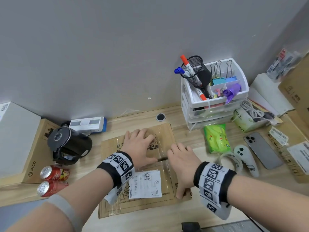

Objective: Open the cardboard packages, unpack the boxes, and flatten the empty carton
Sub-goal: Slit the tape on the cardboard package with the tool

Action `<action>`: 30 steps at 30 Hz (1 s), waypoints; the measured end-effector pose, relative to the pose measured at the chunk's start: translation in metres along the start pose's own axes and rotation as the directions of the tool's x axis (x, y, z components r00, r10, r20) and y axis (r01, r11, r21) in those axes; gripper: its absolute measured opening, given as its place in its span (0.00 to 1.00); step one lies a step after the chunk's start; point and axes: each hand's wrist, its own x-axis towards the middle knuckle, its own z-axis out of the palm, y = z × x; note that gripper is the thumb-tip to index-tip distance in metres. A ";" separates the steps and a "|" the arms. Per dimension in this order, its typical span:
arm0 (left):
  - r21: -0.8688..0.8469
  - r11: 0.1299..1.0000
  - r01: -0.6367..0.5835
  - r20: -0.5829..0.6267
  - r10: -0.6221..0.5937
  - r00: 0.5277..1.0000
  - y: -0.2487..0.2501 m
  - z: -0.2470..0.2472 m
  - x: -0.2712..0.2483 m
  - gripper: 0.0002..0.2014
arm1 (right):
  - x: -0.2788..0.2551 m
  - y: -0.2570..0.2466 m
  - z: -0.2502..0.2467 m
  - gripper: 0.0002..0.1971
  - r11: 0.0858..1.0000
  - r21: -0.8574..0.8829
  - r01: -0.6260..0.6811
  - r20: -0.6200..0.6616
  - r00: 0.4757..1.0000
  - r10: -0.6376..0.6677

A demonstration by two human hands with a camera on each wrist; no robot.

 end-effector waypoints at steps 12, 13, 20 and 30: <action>0.040 0.999 -0.002 0.125 -0.003 0.992 -0.047 -0.006 -0.013 0.58 | -0.013 -0.007 -0.013 0.43 0.999 -0.014 0.042 -0.078 0.996 -0.043; 0.075 0.997 0.013 0.131 -0.023 0.991 -0.047 -0.006 -0.016 0.58 | -0.012 -0.005 -0.014 0.44 0.998 -0.020 0.058 -0.081 0.995 -0.060; 0.017 0.944 0.329 0.216 -0.325 0.921 -0.056 0.002 -0.048 0.56 | 0.007 0.009 -0.026 0.31 0.999 -0.034 -0.007 -0.256 0.967 -0.002; -0.017 0.899 0.438 0.430 -0.389 0.815 -0.085 0.012 -0.092 0.44 | -0.012 -0.042 0.032 0.46 0.928 0.374 -0.002 0.008 1.000 -0.002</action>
